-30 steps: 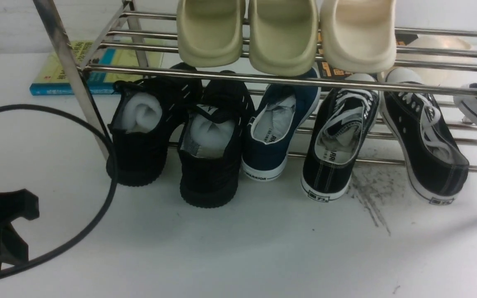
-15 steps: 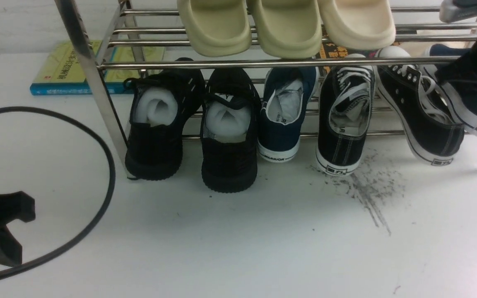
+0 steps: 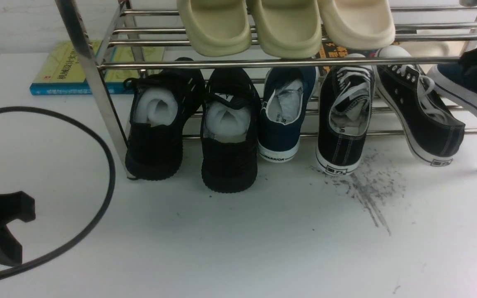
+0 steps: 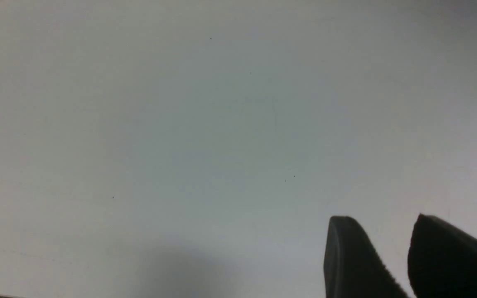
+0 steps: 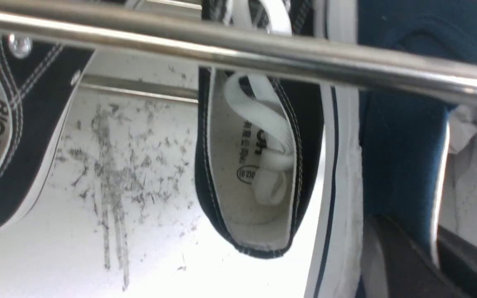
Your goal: Take the shoes off the shelf with your hand on the white table.
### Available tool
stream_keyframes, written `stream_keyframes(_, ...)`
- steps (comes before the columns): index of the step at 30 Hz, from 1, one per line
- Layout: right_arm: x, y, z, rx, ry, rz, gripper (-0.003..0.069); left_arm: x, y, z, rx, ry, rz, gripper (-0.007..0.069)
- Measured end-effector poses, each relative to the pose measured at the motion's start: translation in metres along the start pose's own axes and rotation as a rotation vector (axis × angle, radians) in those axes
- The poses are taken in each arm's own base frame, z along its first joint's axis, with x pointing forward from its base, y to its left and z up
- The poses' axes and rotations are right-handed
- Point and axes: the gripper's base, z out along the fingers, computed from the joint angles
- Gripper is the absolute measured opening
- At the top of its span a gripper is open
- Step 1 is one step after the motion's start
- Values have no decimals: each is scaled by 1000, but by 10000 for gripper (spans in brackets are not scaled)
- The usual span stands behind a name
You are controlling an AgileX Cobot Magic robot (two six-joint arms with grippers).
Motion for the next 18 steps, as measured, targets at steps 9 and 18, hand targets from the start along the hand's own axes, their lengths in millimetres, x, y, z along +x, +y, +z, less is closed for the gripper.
stream_keyframes(9,18,5,-41,-53,11,13,31,0,0,0,0,-1,0,242)
stream_keyframes(18,18,5,-42,-60,4,16,34,0,0,0,-1,-2,1,242)
